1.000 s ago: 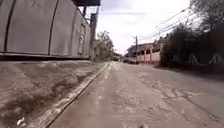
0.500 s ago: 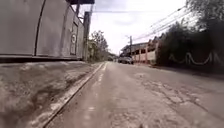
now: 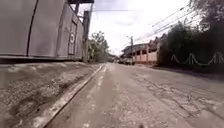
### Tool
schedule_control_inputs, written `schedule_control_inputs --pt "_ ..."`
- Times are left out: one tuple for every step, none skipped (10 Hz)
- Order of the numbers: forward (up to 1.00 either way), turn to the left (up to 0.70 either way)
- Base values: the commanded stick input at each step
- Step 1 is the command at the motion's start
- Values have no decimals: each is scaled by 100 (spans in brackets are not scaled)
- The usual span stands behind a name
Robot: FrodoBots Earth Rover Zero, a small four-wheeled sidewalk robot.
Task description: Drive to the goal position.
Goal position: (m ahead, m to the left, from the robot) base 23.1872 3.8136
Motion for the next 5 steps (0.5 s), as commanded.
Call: schedule_control_inputs --pt "70 0" --pt "70 1" --pt "70 2" --pt "70 17" --pt "70 17"
